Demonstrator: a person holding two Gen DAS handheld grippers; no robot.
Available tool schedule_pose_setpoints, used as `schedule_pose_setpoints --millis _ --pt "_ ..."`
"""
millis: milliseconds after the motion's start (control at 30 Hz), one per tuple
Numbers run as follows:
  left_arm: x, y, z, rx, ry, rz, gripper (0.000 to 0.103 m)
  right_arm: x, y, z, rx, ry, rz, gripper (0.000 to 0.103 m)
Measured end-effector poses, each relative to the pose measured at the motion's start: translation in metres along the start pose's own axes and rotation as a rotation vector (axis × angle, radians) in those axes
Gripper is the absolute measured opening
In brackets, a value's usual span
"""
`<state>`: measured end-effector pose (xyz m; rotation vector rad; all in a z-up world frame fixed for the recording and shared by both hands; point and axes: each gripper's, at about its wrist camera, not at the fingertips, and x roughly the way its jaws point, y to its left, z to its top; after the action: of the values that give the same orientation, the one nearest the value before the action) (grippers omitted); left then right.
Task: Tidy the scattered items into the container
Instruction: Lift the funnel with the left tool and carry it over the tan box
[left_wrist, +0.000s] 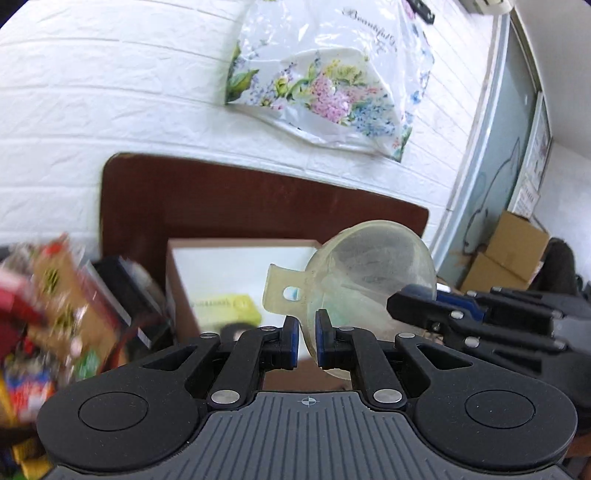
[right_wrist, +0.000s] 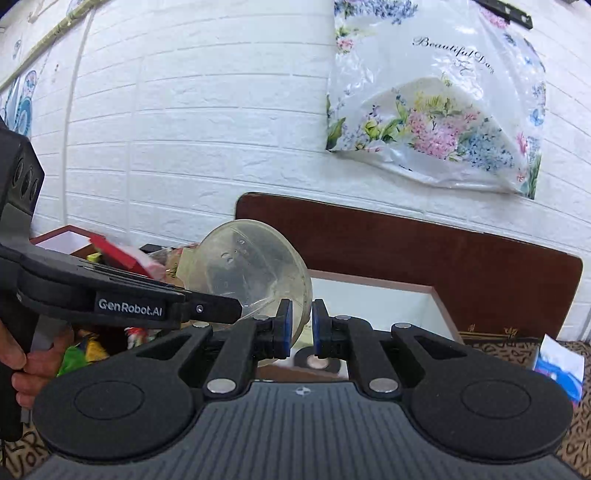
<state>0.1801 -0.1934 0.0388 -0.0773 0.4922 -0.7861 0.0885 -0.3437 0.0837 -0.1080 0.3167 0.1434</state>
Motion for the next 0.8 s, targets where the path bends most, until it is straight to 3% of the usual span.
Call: schedule_pose_setpoints --millis 267,600,800 --pt "0.107 0.022 0.036 -0.090 0.078 -0.007 0.011 0.079 -0.053 0.022 -0.008 0.093 -0.043 0.013" --pt "0.220 0.040 0.035 -0.128 0.219 0.017 0.013 0.164 -0.103 -0.002 -0.057 0.236 -0.054 0.013" --pt "0.266 0.050 0.028 -0.126 0.282 0.048 0.018 0.205 -0.115 -0.018 -0.110 0.300 -0.052 0.013"
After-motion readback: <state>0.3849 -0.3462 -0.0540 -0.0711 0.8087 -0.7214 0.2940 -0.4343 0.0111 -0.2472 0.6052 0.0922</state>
